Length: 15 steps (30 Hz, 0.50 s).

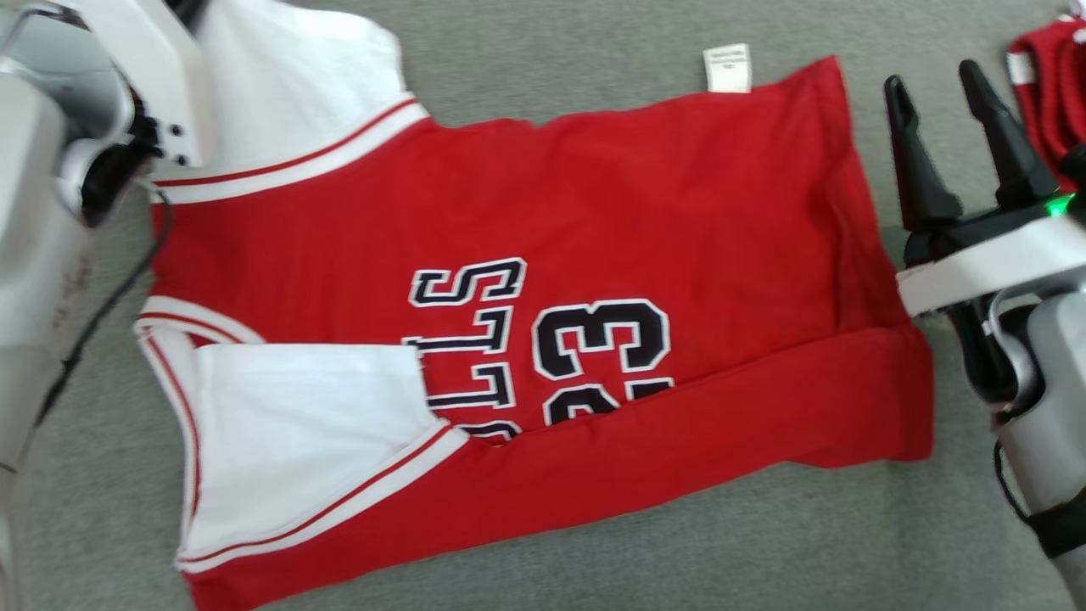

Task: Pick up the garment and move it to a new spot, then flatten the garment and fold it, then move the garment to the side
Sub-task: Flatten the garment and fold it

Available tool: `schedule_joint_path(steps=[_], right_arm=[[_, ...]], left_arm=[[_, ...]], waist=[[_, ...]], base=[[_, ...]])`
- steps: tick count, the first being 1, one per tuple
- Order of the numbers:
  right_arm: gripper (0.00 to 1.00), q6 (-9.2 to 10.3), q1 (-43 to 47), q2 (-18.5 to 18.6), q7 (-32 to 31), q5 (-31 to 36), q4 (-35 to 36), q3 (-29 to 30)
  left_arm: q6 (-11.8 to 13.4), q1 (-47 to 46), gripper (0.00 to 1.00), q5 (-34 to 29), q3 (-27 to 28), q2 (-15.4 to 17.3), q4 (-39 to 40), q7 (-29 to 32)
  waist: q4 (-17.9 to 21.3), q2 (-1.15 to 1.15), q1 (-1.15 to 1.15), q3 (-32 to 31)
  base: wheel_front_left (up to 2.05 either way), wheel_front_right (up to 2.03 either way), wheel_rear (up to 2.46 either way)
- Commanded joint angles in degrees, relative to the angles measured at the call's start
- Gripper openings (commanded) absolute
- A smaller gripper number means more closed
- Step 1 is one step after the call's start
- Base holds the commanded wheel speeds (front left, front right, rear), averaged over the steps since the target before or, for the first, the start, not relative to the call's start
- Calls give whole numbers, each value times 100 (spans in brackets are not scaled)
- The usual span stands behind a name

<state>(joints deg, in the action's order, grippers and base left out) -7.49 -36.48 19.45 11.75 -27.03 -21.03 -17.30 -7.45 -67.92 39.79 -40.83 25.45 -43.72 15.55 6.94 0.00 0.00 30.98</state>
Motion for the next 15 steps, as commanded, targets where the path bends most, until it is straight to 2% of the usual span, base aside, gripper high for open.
schedule_joint_path(steps=[1,5,11,15], right_arm=[[100,0,-95,69,-124,-165,-57,-22],[100,-1,-381,536,-670,-685,-310,-333],[100,0,-685,1212,-1195,-1369,-828,-875],[100,0,-851,1397,-1452,-1804,-1081,-1171]], left_arm=[[8,108,0,30,38,-38,25,-137],[39,383,0,155,99,-303,169,-654],[30,711,0,133,-41,-544,351,-1031],[32,814,0,123,-102,-621,395,-1139]], waist=[[-265,0,0,-136],[-668,0,0,-269],[-1103,0,0,-321],[-1216,0,0,-325]], base=[[0,0,0],[0,0,0],[0,0,0],[0,0,0]])
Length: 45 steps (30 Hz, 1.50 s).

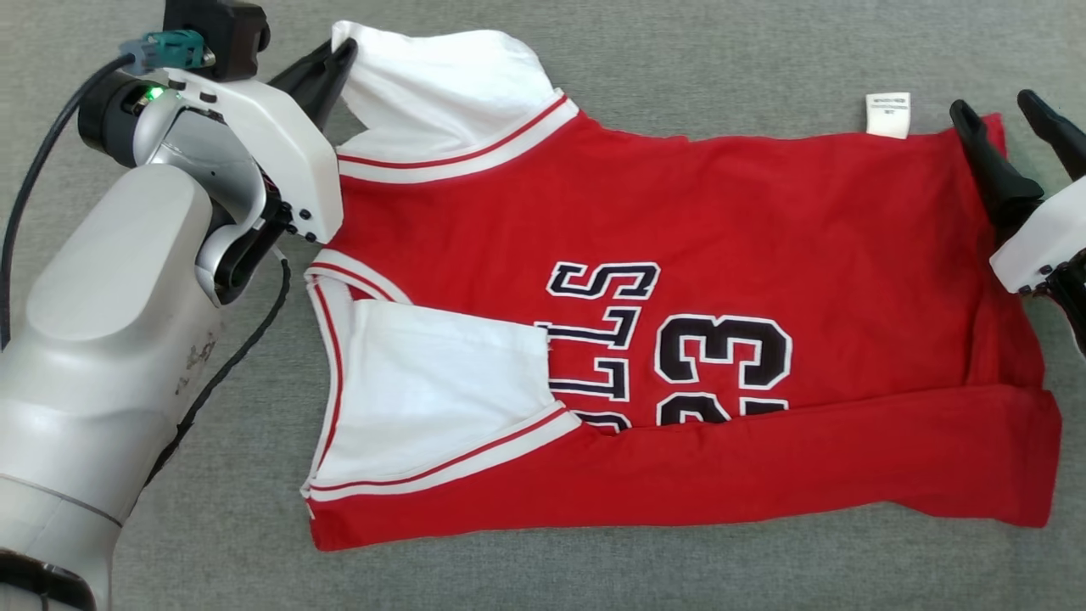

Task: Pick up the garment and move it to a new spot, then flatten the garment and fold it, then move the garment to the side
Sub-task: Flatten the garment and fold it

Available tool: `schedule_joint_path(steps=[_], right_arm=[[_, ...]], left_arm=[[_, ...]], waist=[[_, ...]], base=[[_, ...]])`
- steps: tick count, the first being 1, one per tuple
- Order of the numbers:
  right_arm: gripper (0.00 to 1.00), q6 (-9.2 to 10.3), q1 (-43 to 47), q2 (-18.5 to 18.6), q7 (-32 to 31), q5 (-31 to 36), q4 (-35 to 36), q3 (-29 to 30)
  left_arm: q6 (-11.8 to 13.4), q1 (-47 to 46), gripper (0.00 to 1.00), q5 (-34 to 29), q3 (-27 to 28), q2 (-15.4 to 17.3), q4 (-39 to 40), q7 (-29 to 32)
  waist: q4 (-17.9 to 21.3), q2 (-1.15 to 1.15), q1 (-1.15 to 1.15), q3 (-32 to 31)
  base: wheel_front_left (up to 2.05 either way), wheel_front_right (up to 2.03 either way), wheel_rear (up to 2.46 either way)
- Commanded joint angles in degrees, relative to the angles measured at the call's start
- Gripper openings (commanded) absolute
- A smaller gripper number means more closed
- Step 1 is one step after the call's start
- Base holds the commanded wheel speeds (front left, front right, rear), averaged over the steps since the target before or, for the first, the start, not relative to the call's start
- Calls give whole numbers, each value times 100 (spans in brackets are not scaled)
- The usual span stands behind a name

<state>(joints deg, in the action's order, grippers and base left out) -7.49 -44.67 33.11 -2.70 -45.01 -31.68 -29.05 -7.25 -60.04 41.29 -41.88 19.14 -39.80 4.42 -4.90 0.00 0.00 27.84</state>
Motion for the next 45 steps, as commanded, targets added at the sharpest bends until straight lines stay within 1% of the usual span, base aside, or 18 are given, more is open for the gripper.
schedule_joint_path(steps=[1,7,12,13,14,21,26,32,40,41,45], right_arm=[[100,0,-87,97,-54,-56,-70,-80],[100,0,-345,275,-381,-355,-396,-544],[100,0,-477,314,-525,-647,-552,-837],[38,0,-486,328,-560,-712,-578,-888],[0,0,-501,339,-576,-767,-581,-954],[0,2,-596,415,-545,-1093,-578,-1190],[0,1,-782,519,-151,-1094,-667,-1293],[0,2,-1041,519,401,-1026,-862,-1402],[0,6,-1583,486,1064,-735,-1397,-1528],[0,6,-1736,400,1260,-655,-1575,-1541],[0,6,-2042,276,1517,-476,-1936,-1583]], left_arm=[[11,53,0,-23,-10,-6,8,-38],[5,70,0,37,-55,-29,-13,-47],[0,40,0,59,-87,-21,-65,-46],[0,34,0,71,-90,-18,-76,-50],[-1,27,0,87,-88,-9,-87,-55],[-4,-7,0,116,-96,42,-158,-70],[68,-44,0,89,-77,69,-231,-160],[217,-172,0,43,-18,18,-319,-404],[522,-478,0,-20,157,-203,-575,-1011],[586,-579,0,-43,195,-279,-677,-1195],[718,-767,0,-57,278,-466,-933,-1576]], waist=[[-48,0,0,-7],[-89,0,0,29],[-73,0,0,34],[-69,0,0,32],[-64,0,0,31],[-34,0,0,38],[-25,0,0,65],[-32,0,0,109],[-74,0,0,207],[-86,0,0,221],[-129,0,0,234]], base=[[0,0,0],[0,0,0],[0,0,0],[0,0,0],[0,0,0],[0,0,0],[0,0,0],[0,0,0],[0,0,0],[0,0,0],[0,0,0]])
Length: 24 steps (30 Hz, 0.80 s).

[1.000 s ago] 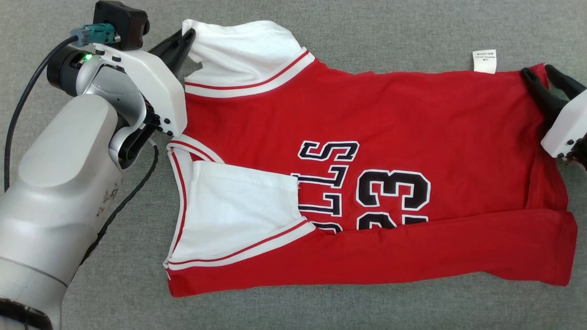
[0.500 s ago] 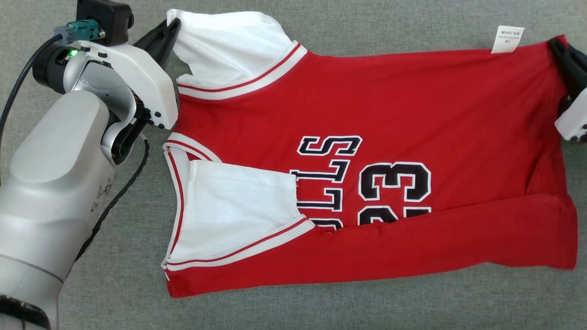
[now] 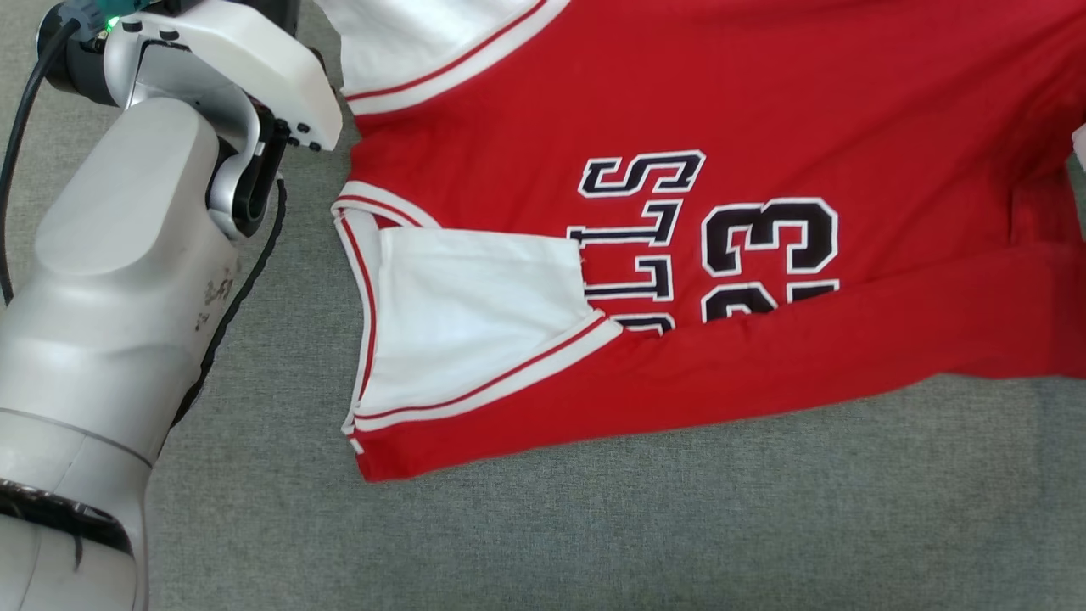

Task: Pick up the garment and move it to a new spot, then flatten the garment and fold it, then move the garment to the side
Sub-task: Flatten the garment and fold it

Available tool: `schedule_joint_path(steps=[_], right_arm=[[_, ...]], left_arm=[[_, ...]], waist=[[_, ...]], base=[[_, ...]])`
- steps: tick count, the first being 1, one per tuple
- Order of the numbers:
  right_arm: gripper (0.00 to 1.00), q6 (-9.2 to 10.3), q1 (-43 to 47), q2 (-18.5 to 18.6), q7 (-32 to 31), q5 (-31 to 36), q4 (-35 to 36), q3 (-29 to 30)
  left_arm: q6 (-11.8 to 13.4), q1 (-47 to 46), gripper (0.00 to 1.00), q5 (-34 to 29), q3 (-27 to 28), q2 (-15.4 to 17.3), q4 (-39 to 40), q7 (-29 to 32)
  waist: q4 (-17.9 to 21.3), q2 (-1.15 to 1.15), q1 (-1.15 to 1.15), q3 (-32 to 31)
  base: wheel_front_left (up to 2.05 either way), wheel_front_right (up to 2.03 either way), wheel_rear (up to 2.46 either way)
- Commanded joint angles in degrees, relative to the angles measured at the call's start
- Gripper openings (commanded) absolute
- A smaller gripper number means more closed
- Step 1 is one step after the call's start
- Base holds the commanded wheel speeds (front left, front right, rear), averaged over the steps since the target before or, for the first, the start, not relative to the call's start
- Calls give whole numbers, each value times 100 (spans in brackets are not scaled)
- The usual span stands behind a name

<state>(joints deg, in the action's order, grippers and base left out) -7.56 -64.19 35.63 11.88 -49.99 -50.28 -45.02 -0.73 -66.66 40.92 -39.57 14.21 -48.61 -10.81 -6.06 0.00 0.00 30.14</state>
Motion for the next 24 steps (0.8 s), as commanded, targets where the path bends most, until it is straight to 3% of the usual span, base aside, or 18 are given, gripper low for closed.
schedule_joint_path(steps=[1,4,9,15,24], right_arm=[[0,14,-133,-16,101,59,-153,-3],[0,13,-223,-129,178,142,-332,-84],[0,13,-127,-152,224,93,-385,-309],[0,13,126,28,283,-112,-169,-517],[0,13,677,529,314,-468,268,-772]], left_arm=[[85,-142,0,-40,57,-20,-106,-135],[67,-200,0,-58,103,-155,-264,-299],[-214,-76,0,-153,-100,-250,-583,-346],[-396,135,0,-273,-296,-122,-746,-390],[-619,784,0,-160,-568,216,-368,-269]], waist=[[-27,0,0,5],[-70,0,0,1],[-145,0,0,-87],[-206,0,0,-346],[-291,0,0,-818]], base=[[0,0,0],[0,0,0],[0,0,0],[0,0,0],[0,0,0]])
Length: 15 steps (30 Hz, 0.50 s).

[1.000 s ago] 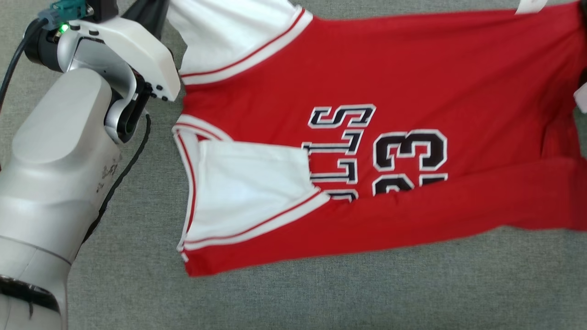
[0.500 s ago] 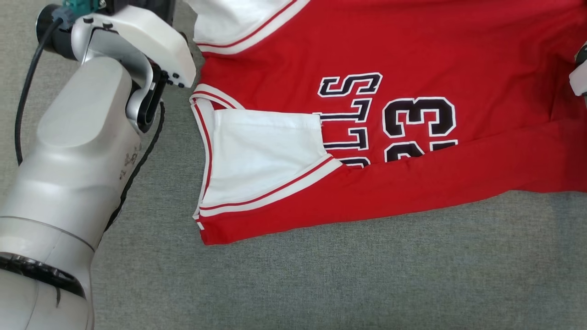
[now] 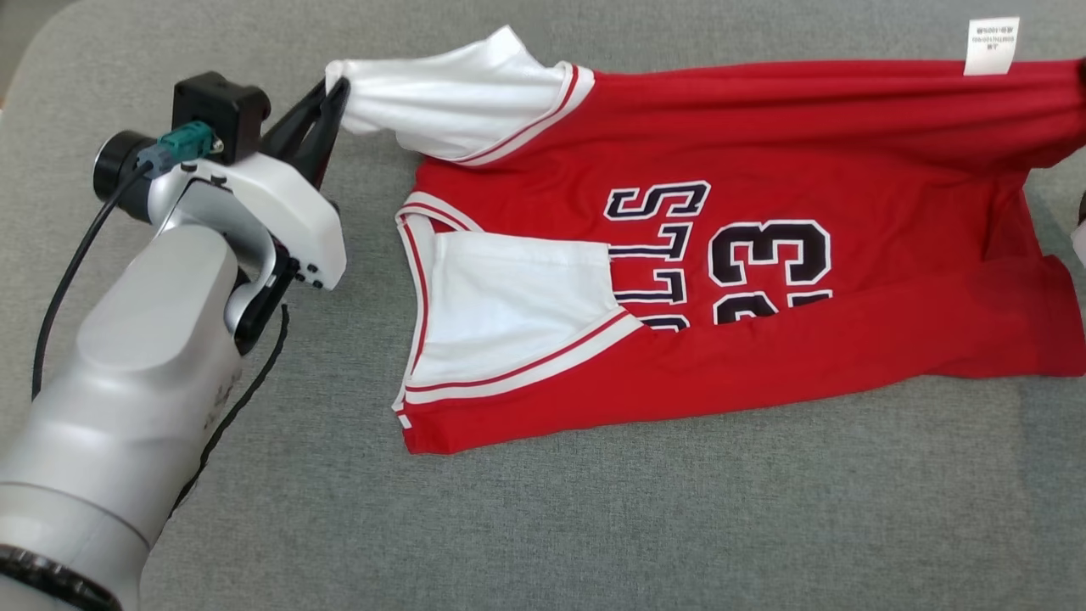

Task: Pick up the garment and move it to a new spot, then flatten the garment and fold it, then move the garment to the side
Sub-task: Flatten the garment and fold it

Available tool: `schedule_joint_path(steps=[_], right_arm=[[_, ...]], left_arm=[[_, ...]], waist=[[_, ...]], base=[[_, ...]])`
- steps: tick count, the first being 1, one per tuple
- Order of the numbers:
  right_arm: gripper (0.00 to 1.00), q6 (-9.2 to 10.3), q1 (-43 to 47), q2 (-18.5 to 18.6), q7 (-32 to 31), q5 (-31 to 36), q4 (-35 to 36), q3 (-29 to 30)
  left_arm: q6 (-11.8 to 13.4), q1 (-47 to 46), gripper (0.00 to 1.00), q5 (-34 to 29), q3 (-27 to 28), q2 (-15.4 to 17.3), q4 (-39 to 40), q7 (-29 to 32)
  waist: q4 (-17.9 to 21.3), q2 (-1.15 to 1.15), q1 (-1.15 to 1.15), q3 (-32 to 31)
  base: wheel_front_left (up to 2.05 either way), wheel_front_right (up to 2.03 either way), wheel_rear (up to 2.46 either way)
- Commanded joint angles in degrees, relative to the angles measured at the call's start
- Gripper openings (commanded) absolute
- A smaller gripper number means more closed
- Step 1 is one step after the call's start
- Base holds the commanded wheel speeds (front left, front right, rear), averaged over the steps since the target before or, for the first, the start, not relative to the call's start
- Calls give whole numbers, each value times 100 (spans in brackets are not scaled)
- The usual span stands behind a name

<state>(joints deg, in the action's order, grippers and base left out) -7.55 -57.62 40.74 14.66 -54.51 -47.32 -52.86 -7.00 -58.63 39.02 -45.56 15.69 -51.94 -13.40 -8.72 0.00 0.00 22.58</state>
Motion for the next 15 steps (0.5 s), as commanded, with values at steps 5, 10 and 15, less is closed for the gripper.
schedule_joint_path(steps=[5,10,15], right_arm=[[0,13,333,269,-66,-279,317,-183],[0,13,609,608,-336,-390,666,-535],[0,12,855,870,-613,-526,972,-863]], left_arm=[[-27,444,0,129,-219,333,478,229],[-39,1009,0,282,-544,676,1259,571],[-42,1519,0,524,-723,1193,2175,953]], waist=[[-55,0,0,-319],[-62,0,0,-540],[-70,0,0,-698]], base=[[0,0,0],[0,0,0],[0,0,0]])
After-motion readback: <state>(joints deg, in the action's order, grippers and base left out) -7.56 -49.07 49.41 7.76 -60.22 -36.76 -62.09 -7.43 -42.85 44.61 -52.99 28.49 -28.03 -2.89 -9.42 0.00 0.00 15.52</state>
